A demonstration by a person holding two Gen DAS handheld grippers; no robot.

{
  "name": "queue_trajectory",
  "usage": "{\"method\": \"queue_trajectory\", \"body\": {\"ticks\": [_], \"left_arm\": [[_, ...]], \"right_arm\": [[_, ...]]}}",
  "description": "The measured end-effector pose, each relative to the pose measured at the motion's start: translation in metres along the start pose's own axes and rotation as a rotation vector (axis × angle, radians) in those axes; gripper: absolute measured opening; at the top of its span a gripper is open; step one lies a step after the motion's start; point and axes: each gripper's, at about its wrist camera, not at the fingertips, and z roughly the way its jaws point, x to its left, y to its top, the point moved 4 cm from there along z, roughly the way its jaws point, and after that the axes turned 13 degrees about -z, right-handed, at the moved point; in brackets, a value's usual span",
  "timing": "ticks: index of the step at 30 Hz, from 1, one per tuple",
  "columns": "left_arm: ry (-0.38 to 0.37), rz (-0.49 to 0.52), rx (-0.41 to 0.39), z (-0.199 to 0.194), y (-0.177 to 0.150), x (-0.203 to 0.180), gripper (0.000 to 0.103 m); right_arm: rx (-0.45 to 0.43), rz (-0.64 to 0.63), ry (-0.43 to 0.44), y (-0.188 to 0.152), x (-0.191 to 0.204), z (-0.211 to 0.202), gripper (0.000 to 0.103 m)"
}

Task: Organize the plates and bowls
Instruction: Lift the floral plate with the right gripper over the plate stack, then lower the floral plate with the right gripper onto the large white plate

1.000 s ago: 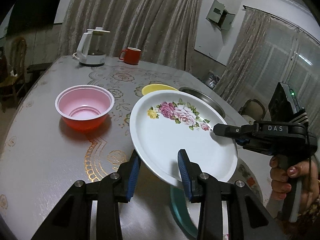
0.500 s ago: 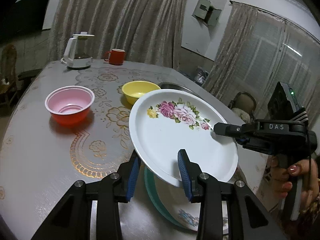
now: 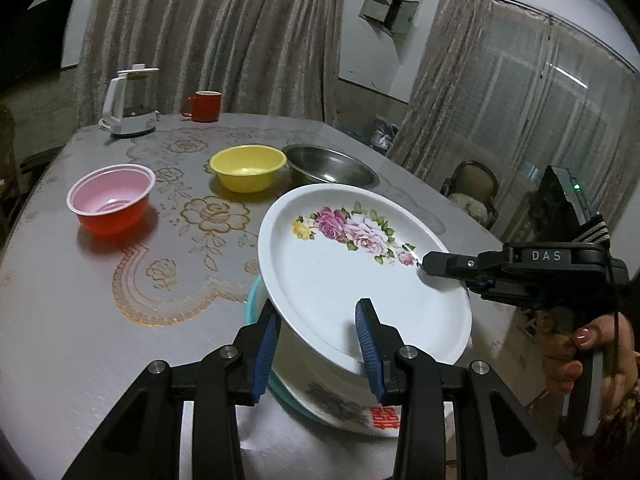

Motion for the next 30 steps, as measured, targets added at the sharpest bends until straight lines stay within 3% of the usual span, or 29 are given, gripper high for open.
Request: {"method": "queue_trajectory", "body": {"ticks": [14, 20, 30], "left_arm": [[-0.009, 0.018, 0.089, 0.015, -0.020, -0.014, 0.039], [0.002, 0.029, 0.158, 0.029, -0.033, -0.014, 0.042], [-0.022, 0.009, 0.181, 0.030, -0.032, -0.015, 0.051]], "right_arm": [[0.058, 0.104, -0.037, -0.033, -0.031, -0.002, 0.011], [0.104, 0.048, -0.125, -0.033, -0.028, -0.002, 0.012], [0.123, -0.011, -0.199, -0.029, -0.024, -0.002, 0.015]]}}
